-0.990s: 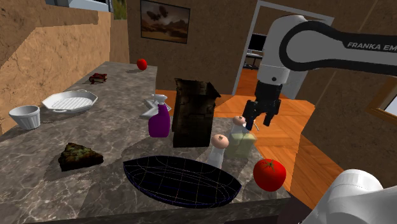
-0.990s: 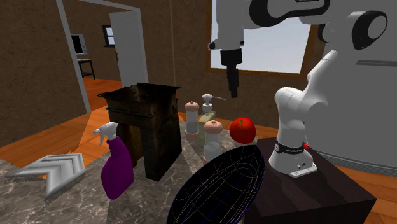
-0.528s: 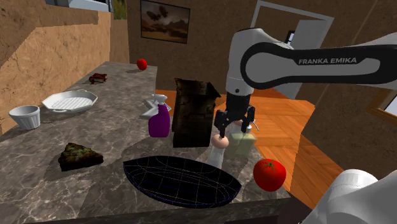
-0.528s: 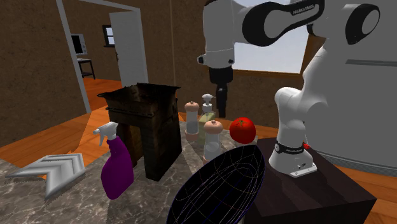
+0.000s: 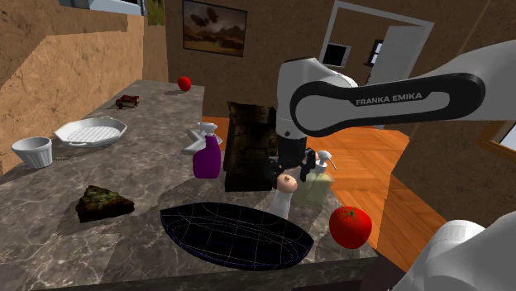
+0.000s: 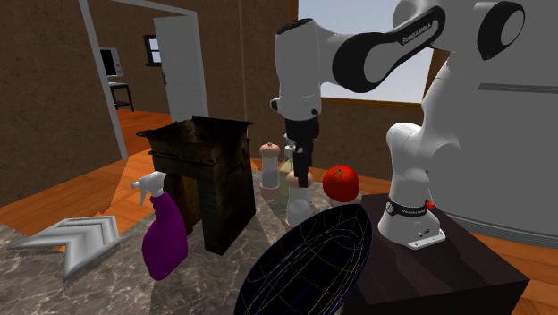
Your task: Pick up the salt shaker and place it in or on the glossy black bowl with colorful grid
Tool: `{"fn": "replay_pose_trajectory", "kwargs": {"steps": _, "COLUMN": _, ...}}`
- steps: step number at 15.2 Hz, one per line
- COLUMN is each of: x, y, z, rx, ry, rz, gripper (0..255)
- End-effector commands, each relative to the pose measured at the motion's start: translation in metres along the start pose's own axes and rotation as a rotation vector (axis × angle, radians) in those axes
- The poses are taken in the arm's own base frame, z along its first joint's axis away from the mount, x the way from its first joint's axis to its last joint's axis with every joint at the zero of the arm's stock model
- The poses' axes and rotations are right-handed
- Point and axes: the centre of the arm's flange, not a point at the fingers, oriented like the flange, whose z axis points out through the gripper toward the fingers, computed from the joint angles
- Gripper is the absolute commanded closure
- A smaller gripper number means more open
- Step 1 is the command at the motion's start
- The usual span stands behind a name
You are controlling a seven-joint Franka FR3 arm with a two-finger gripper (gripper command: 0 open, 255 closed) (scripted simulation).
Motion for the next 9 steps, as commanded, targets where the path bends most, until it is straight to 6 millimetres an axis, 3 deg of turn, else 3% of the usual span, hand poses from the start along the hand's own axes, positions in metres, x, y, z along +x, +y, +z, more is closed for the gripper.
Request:
{"fn": "replay_pose_trajectory", "kwargs": {"steps": 1, "x": 0.0002, "y": -0.0006, "z": 0.0103, "rx": 0.0, "ry": 0.0, "rz": 0.0, "gripper": 0}}
{"fn": "replay_pose_trajectory", "kwargs": {"steps": 9, "x": 0.0002, "y": -0.0006, "z": 0.0133, "rx": 0.0, "ry": 0.0, "rz": 0.0, "gripper": 0}}
